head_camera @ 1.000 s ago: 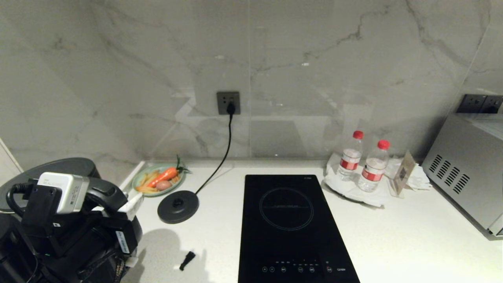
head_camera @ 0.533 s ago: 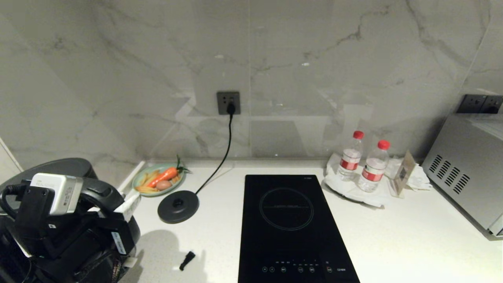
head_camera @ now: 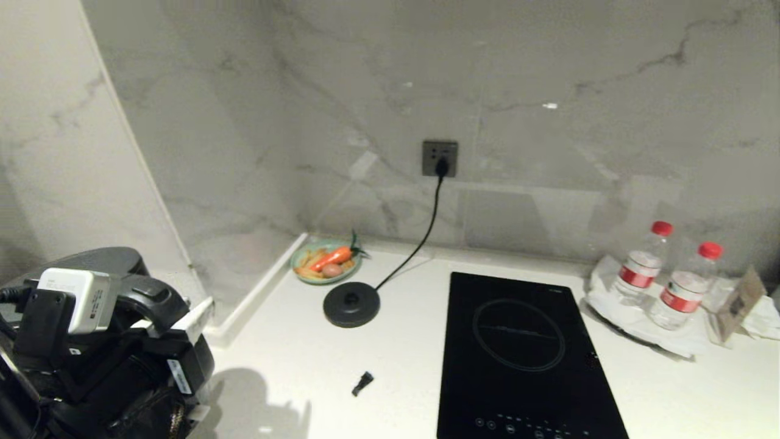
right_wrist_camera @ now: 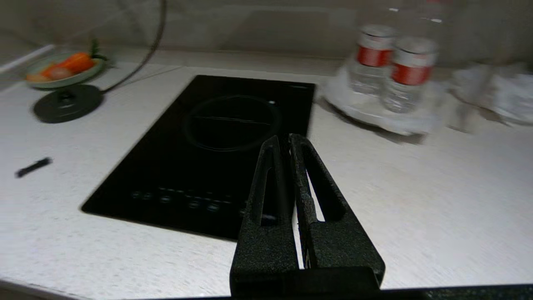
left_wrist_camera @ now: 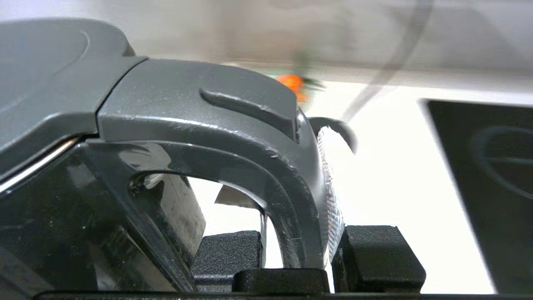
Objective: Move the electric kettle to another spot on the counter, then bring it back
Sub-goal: Place it by the sink
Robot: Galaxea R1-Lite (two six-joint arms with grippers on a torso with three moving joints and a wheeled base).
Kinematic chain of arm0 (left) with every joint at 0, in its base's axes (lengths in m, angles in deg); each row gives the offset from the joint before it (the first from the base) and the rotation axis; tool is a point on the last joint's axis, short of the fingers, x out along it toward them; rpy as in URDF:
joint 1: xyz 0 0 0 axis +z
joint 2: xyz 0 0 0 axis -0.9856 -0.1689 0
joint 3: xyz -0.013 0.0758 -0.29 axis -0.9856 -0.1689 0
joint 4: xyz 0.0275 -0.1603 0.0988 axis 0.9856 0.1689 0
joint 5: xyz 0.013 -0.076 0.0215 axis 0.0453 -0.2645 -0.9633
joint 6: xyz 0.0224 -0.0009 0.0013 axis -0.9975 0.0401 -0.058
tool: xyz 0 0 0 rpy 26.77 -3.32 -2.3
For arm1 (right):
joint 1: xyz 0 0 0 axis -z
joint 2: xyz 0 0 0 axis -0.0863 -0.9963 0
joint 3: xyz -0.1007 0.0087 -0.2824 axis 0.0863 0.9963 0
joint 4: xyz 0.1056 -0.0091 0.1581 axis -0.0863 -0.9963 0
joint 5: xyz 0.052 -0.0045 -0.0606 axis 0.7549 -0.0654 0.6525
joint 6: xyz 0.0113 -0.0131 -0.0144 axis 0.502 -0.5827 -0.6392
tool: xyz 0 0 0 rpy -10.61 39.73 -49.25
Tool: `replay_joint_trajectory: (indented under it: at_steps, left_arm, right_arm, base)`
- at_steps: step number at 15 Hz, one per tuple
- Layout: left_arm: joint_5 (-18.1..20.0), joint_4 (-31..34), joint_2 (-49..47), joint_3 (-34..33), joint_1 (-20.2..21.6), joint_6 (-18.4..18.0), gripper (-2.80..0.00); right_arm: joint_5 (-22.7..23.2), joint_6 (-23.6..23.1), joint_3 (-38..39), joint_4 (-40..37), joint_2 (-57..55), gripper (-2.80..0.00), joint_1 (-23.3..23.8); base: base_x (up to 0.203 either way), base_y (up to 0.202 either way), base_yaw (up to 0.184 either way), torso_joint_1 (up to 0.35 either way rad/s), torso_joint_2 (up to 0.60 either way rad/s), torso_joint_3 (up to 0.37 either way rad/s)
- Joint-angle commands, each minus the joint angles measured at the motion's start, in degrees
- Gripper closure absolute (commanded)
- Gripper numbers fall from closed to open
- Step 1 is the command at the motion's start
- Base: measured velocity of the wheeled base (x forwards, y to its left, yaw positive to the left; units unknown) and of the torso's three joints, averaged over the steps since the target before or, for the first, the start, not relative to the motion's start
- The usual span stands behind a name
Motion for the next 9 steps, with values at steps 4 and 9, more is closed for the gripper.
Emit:
replay_joint_trajectory:
  at_steps: [4, 9]
  left_arm:
    - [0.0, -0.36, 0.18, 0.1, -0.03, 0.04, 0.0]
    - [0.0, -0.36, 0.18, 0.19, -0.12, -0.05, 0.0]
  right_arm:
    - [0.02, -0.02, 0.0, 0.01, 0.0, 0.0, 0.0]
    - [0.02, -0.02, 0.0, 0.01, 0.0, 0.0, 0.0]
  base:
    - [0.0, -0.009, 0.174, 0.001, 0.0, 0.004]
    - [-0.001, -0.007, 0.172, 0.002, 0.0, 0.0]
